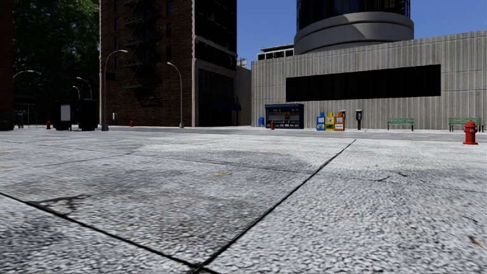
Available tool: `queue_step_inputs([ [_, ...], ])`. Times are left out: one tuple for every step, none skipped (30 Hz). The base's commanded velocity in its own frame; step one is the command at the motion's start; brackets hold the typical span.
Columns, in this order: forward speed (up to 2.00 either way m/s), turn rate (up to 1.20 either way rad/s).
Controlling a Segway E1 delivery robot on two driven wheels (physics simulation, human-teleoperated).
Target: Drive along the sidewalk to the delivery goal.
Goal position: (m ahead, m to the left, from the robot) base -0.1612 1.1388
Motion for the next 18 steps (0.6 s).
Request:
queue_step_inputs([
  [0.00,0.00],
  [0.00,0.00],
  [0.00,0.00],
  [0.00,0.00],
  [0.00,0.00],
  [0.00,0.00],
  [0.00,0.00],
  [0.00,0.00],
  [0.00,0.00],
  [0.00,0.00],
  [0.00,0.00],
  [0.00,0.00],
  [0.00,0.00],
  [0.00,0.00],
  [0.00,0.00],
  [0.00,0.00],
  [0.00,0.00],
  [0.00,0.00],
])
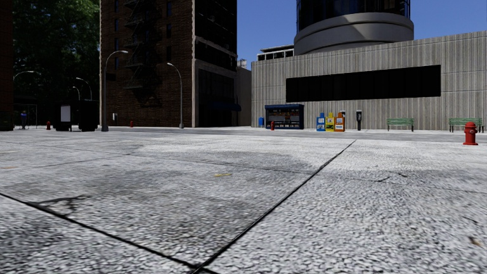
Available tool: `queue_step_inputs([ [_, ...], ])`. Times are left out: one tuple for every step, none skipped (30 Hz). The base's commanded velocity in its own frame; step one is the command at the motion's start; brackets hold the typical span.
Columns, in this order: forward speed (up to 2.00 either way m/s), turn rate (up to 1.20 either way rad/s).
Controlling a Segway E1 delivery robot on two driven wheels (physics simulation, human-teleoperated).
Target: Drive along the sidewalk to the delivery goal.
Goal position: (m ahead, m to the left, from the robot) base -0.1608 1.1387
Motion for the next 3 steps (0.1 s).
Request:
queue_step_inputs([
  [0.00,0.00],
  [0.00,0.00],
  [0.00,0.00],
])
